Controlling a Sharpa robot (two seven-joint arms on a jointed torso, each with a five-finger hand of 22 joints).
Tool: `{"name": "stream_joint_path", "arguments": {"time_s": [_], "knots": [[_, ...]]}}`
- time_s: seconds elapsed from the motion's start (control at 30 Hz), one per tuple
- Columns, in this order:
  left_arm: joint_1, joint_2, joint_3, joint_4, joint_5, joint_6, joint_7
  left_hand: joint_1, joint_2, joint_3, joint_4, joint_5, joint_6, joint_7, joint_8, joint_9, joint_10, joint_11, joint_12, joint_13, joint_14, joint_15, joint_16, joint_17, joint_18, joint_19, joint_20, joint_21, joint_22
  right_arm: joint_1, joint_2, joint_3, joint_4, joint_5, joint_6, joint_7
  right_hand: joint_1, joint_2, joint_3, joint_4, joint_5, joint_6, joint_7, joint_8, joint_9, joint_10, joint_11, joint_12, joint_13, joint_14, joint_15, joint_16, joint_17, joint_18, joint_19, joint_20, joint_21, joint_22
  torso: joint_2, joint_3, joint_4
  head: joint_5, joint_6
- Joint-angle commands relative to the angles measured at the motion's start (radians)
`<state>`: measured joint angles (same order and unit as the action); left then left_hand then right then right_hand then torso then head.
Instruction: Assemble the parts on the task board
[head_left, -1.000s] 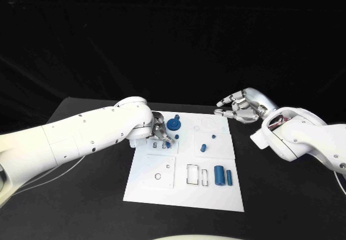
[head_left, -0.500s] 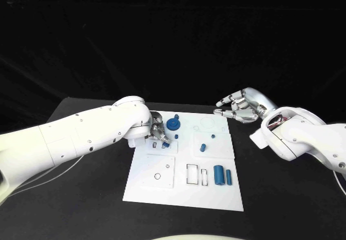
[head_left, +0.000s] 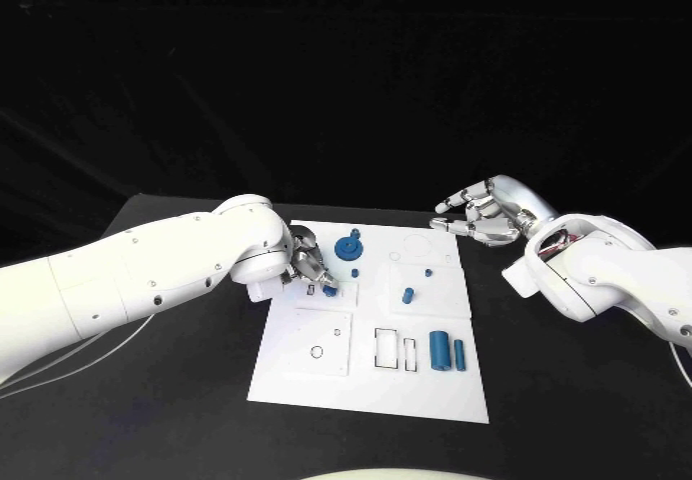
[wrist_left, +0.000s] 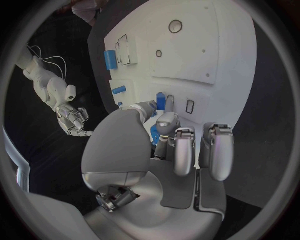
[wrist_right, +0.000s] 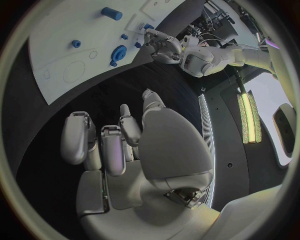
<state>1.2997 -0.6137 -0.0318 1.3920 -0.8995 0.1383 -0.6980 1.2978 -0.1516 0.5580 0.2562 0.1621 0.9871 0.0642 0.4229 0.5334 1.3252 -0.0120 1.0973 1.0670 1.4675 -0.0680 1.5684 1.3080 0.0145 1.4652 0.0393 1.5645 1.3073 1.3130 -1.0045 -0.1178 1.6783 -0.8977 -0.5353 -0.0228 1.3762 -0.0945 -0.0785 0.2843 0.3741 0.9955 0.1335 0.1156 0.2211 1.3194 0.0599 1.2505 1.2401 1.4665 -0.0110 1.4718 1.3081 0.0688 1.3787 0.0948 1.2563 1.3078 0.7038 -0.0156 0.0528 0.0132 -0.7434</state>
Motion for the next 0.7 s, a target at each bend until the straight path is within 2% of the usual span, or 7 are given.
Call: {"name": "stream_joint_path", "arguments": {"time_s": [0.03,0.27,0.43,0.63,0.7], "knots": [[0.0,-0.009,0.001,0.02,0.016,-0.076,-0.004,-0.013,-0.001,0.164,-0.155,0.005,-0.003,-0.001,0.006,0.124,0.009,0.0,-0.001,0.002,0.103,0.0,0.002,0.263,-0.014,0.104,-0.003,0.005,0.261,-0.001,-0.001,0.0,0.0,-0.01,0.008,0.006,-0.001,0.012,-0.004,0.0,0.003,0.005,0.001,0.005,0.001,-0.001,-0.008,-0.005,-0.001,0.058,-0.008,-0.003,0.082,0.01,-0.006,-0.004,-0.008,0.035,0.001,-0.0001,0.0009,0.0,0.001],[-0.01,-0.032,0.0,0.063,-0.109,-0.147,-0.002,-0.031,-0.015,0.194,-0.173,0.015,0.0,-0.004,0.018,0.146,0.021,-0.004,0.005,0.011,0.103,-0.003,0.002,0.263,-0.014,0.106,-0.005,0.006,0.263,-0.002,-0.003,-0.001,0.0,-0.01,0.007,0.009,-0.001,0.012,-0.004,0.0,0.003,0.005,0.001,0.005,0.001,-0.001,-0.008,-0.005,-0.001,0.058,-0.008,-0.003,0.082,0.01,-0.006,-0.004,-0.008,0.035,0.002,-0.0008,-0.0001,0.002,0.001],[-0.022,-0.035,0.0,0.076,-0.179,-0.165,-0.006,-0.041,-0.023,0.205,-0.178,0.024,0.001,-0.006,0.022,0.155,0.022,-0.005,-0.001,0.006,0.103,-0.004,0.002,0.263,-0.014,0.106,-0.006,0.006,0.263,-0.002,-0.002,-0.001,0.001,-0.01,0.007,0.011,-0.001,0.012,-0.004,0.0,0.003,0.005,0.001,0.005,0.001,-0.001,-0.008,-0.005,-0.001,0.058,-0.008,-0.003,0.082,0.01,-0.006,-0.004,-0.008,0.035,0.002,0.0,-0.0021,0.004,0.001],[-0.036,-0.03,0.0,0.08,-0.233,-0.171,-0.014,-0.053,-0.03,0.218,-0.184,0.039,0.004,-0.008,0.028,0.165,0.024,-0.007,-0.006,0.002,0.103,-0.006,0.002,0.263,-0.014,0.106,-0.007,0.006,0.263,-0.003,-0.003,-0.001,0.001,-0.01,0.006,0.012,-0.001,0.012,-0.004,0.0,0.003,0.005,0.001,0.005,0.001,-0.001,-0.008,-0.005,-0.001,0.058,-0.008,-0.003,0.082,0.01,-0.006,-0.004,-0.008,0.035,0.004,-0.0019,-0.0024,0.003,-0.001],[-0.039,-0.029,0.0,0.08,-0.241,-0.166,-0.016,-0.058,-0.033,0.223,-0.186,0.045,0.005,-0.009,0.031,0.169,0.024,-0.008,-0.009,-0.002,0.103,-0.007,0.002,0.263,-0.014,0.106,-0.008,0.006,0.263,-0.003,-0.003,-0.001,0.001,-0.01,0.006,0.012,-0.001,0.012,-0.004,0.0,0.003,0.005,0.001,0.005,0.001,-0.001,-0.008,-0.005,-0.001,0.058,-0.008,-0.003,0.082,0.01,-0.006,-0.004,-0.008,0.035,0.003,-0.0011,-0.0028,0.004,-0.002]]}}
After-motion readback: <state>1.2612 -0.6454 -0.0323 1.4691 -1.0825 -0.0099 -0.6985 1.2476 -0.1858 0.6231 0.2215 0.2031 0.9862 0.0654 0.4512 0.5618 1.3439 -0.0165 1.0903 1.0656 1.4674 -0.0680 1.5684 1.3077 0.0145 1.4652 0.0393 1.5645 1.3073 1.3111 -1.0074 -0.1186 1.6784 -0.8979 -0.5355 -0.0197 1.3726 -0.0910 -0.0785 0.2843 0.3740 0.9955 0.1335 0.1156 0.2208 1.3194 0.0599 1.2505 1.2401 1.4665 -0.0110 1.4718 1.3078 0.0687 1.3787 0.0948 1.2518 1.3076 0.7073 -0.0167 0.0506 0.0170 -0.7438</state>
